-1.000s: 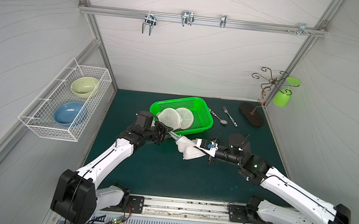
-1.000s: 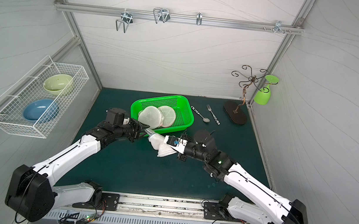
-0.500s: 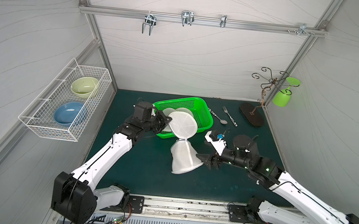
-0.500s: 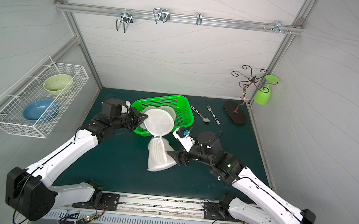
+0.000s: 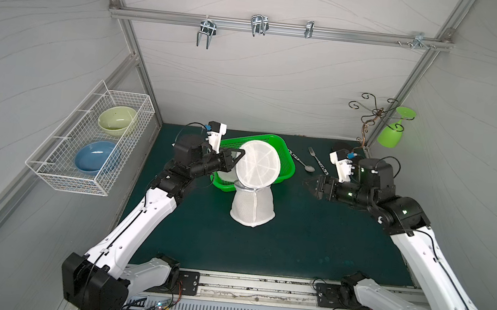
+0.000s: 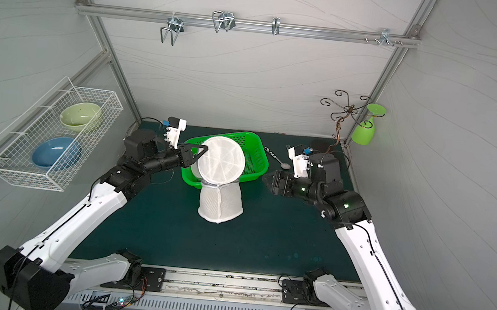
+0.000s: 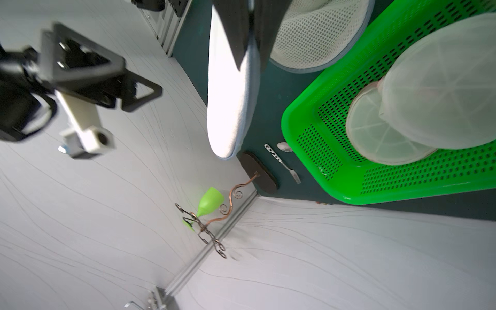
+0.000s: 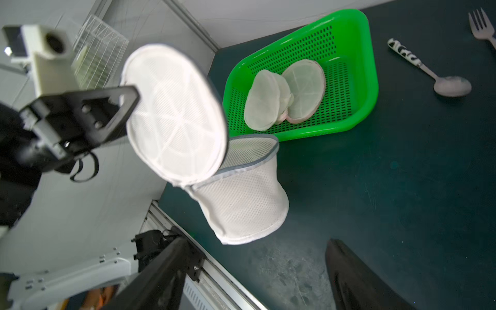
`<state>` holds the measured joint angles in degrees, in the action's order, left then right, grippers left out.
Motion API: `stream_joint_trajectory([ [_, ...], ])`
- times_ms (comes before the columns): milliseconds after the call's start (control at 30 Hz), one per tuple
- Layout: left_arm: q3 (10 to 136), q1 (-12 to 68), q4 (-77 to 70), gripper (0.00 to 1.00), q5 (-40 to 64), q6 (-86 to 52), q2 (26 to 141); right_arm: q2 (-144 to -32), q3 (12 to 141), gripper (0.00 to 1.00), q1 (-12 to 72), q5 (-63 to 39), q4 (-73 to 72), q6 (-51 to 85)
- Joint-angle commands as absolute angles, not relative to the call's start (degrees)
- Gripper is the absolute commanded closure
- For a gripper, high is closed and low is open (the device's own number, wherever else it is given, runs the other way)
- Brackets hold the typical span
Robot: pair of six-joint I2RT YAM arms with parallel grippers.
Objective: Turn the laundry bag inside out
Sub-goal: Turn over the laundry bag.
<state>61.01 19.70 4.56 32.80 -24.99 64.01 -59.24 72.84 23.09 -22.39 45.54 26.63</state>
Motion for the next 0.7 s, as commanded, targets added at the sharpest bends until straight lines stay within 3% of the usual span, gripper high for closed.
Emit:
stream_joint_trajectory([
  [0,61.9,20.9,-2.7,1.0,44.7,-10.4,60.9,-61.0,74.0,0.17,18.9,-33.9,49.1,30.8],
  [333,63.5,26.1,3.3,1.0,67.4,15.3,58.6,-68.7,71.7,0.16,19.7,-46.3,46.3,26.6],
  [533,64.8,27.7,0.9,1.0,69.7,14.9,59.1,-69.8,68.0,0.16,27.2,-45.9,46.1,16.3],
  [667,65.8,28.2,-2.6,1.0,70.8,12.0,59.0,-70.3,63.4,0.16,27.5,-46.1,42.9,14.7],
])
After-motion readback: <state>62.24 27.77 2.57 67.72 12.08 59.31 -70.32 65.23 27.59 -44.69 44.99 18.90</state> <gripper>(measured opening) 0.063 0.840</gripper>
